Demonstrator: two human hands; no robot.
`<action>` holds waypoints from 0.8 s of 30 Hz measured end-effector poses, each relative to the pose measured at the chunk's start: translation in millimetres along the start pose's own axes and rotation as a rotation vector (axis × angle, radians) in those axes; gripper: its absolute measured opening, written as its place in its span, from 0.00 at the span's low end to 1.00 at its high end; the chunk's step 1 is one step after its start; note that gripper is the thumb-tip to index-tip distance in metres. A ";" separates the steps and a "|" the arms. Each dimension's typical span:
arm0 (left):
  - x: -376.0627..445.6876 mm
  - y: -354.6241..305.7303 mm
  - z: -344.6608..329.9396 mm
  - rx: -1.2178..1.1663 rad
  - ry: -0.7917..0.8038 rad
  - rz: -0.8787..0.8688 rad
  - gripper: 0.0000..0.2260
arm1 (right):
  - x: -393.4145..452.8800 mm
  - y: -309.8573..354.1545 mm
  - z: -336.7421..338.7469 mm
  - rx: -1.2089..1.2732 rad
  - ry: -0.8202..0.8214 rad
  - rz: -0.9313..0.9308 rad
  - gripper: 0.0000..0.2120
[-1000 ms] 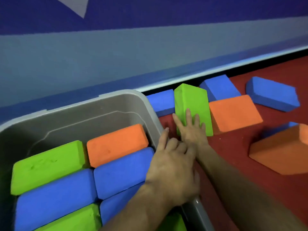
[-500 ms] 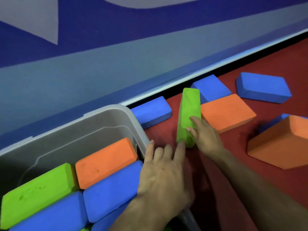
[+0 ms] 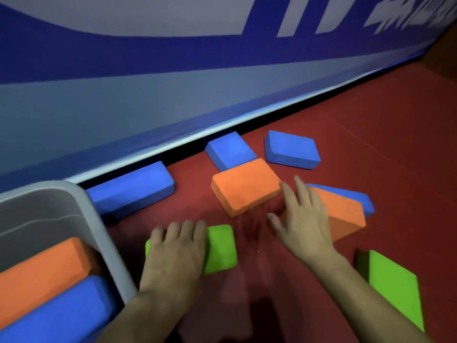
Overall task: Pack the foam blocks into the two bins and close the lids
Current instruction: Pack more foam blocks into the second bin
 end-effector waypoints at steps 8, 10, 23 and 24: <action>-9.8 -25.0 11.8 -0.139 -0.265 -0.193 0.35 | -20.0 -125.6 -39.2 -0.368 0.231 -0.201 0.44; -21.5 -29.1 33.0 -0.205 -0.324 -0.220 0.32 | -22.9 -128.0 -29.4 -0.443 0.157 -0.197 0.32; -157.9 74.1 248.6 0.044 -0.567 0.089 0.40 | -49.9 98.8 207.4 0.100 -0.159 0.160 0.44; -184.9 92.8 264.6 0.079 -0.574 0.149 0.38 | -58.4 129.3 227.8 0.138 -0.204 0.228 0.44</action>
Point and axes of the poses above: each hand's wrist, its own x-axis towards the middle knuckle, its own z-axis out of the back of the hand, y = z × x, the point moved 4 cm from there along x, towards the middle knuckle, and after that the axes turned 8 degrees about -x, right-handed, at the moved point
